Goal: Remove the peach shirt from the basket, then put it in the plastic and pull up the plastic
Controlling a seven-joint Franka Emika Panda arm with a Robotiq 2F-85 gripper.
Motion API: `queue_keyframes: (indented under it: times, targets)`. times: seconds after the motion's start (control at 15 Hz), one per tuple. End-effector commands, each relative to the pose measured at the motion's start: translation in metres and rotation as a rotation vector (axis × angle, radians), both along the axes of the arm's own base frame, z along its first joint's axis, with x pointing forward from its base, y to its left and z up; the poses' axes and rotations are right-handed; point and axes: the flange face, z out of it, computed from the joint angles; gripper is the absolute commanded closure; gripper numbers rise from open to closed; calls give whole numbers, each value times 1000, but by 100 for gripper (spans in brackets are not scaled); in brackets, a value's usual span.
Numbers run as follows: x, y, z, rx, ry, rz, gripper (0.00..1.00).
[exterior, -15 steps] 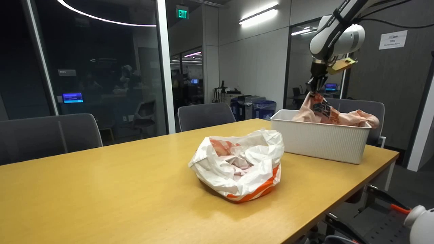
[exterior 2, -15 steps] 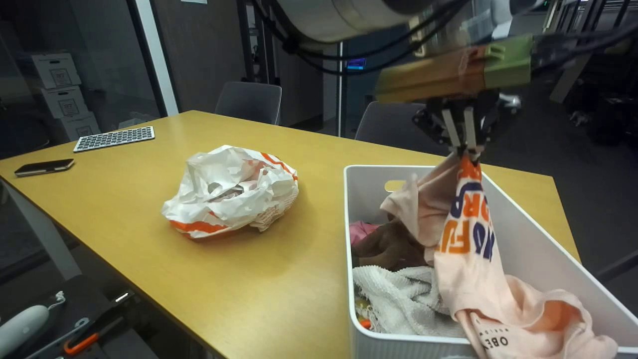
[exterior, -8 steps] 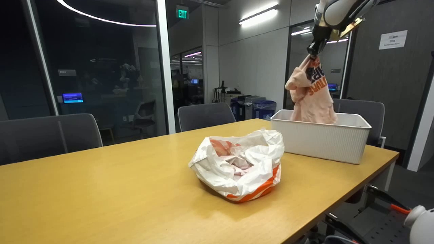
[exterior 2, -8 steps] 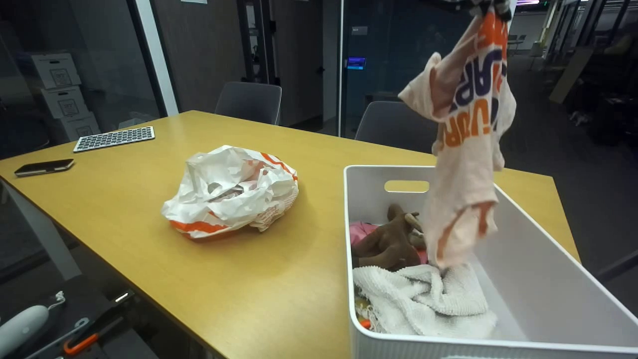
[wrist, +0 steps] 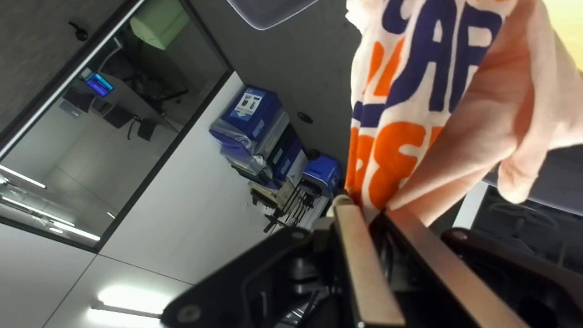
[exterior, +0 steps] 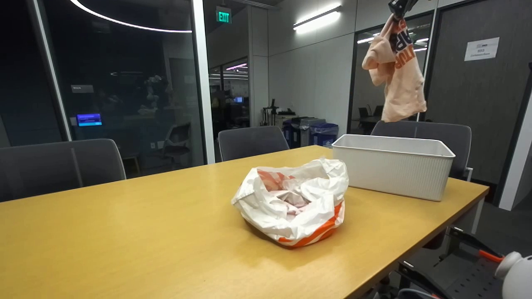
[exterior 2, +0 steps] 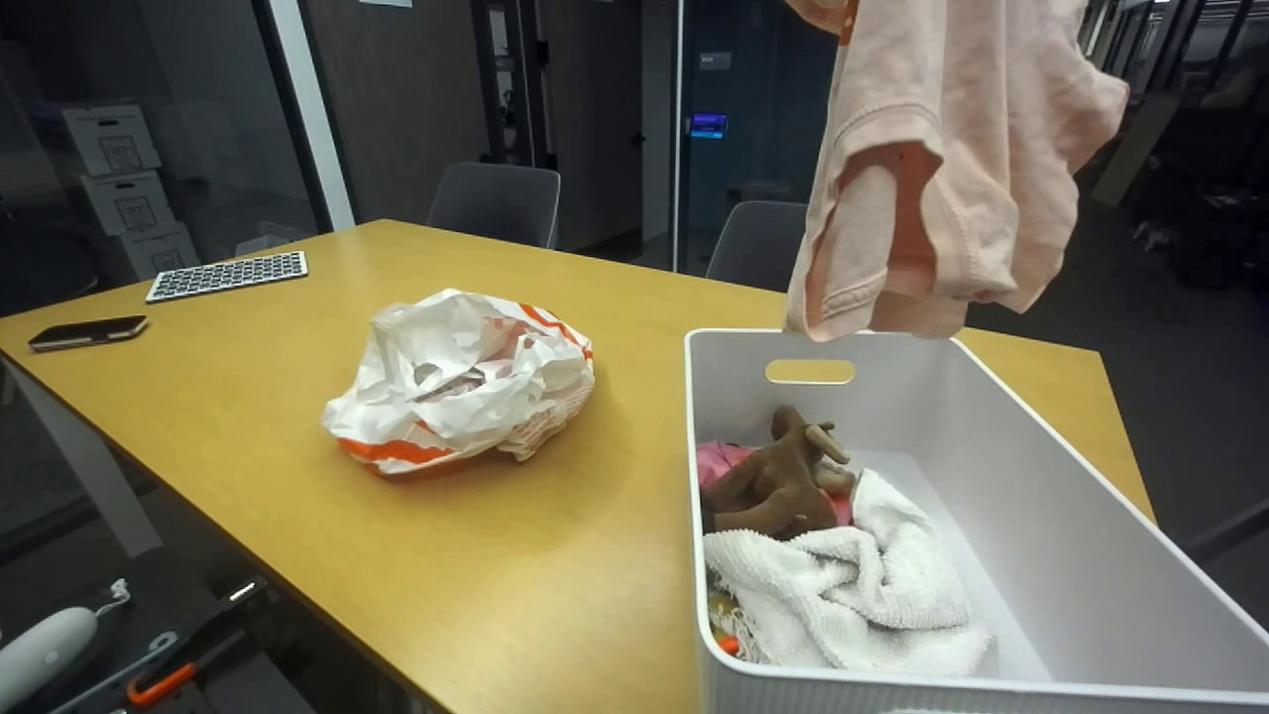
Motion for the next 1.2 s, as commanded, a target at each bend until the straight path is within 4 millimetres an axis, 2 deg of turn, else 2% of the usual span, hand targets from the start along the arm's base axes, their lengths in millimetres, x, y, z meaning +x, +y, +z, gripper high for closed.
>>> queue_keyframes:
  times: [0.0,0.07,0.2,0.4,0.53,0.87,1.07,1.13]
  targets:
    - [-29,14,-20,67,67,24,100]
    - [-33,18,-35,103,110,37,100]
    - [-38,40,-75,200,198,100,100]
    - [-35,65,-139,333,307,181,100]
    - [-34,75,-179,430,393,205,100]
    - [-48,62,-270,505,650,160,100]
    - [-55,52,-314,565,798,109,99]
    - [-55,53,-322,597,840,111,98]
